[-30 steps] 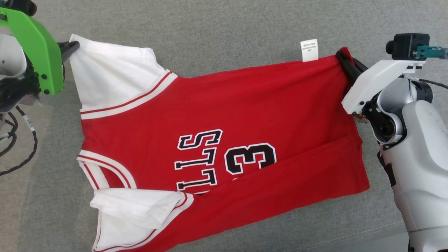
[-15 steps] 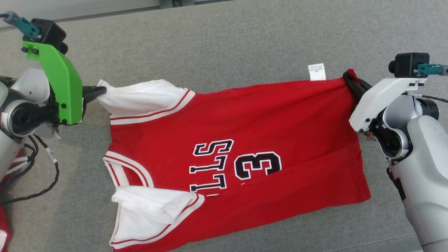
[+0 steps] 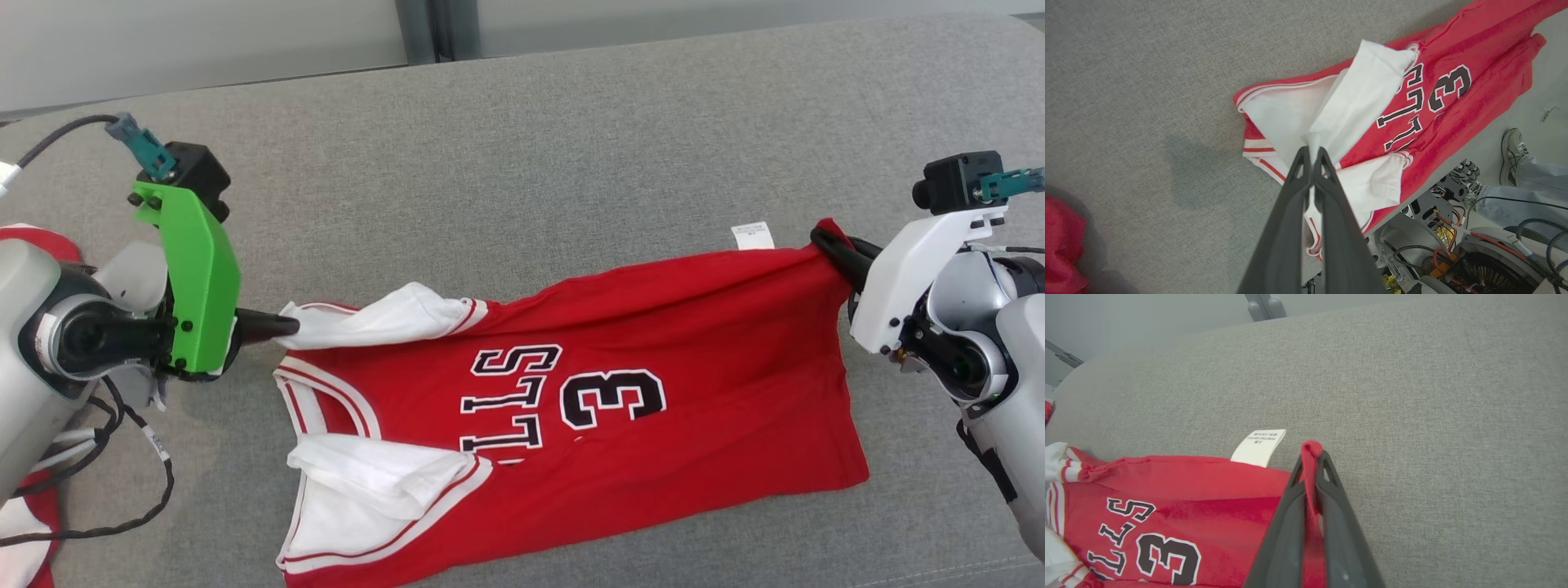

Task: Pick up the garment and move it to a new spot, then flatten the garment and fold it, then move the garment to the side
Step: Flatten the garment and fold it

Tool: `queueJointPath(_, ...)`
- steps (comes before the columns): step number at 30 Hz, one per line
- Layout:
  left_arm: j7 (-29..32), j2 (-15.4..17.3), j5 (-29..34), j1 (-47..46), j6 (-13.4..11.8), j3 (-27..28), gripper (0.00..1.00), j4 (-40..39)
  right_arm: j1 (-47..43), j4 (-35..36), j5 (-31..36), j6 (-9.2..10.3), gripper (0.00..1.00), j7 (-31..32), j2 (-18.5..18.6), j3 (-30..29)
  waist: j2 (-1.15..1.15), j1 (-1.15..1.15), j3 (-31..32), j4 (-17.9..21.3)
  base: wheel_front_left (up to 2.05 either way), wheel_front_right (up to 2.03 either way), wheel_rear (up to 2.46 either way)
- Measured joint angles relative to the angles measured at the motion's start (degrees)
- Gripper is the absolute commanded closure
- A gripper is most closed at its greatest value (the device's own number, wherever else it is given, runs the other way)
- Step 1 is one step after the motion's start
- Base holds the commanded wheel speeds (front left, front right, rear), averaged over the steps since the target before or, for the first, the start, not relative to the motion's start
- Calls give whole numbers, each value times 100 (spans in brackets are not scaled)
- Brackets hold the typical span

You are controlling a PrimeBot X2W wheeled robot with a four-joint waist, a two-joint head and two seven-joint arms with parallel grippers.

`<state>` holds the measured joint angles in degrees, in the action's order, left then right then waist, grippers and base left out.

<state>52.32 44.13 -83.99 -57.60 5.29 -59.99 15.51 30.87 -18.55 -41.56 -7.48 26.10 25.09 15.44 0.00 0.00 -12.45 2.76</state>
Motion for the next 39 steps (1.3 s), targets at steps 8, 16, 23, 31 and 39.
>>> queueJointPath(8,419,132,-293,227,-230,-121,100,-531,18,96,-414,0,100,487,485,561,0,0,-61,-43,0,0,0)
queueJointPath(16,672,256,-525,350,-400,-165,100,-900,240,12,-549,0,100,561,793,1027,0,0,-134,-73,0,0,0)
queueJointPath(23,760,244,-564,517,-459,-288,100,-1002,355,-91,-788,0,100,705,934,1469,0,0,-149,-75,0,0,0)
queueJointPath(31,759,194,-523,677,-475,-399,0,-922,425,-283,-1028,0,0,705,991,1769,0,0,-118,-27,0,0,0)
queueJointPath(39,532,191,-515,738,-392,-302,0,-826,510,-375,-1176,0,0,237,1006,1801,0,0,88,-13,0,0,0)
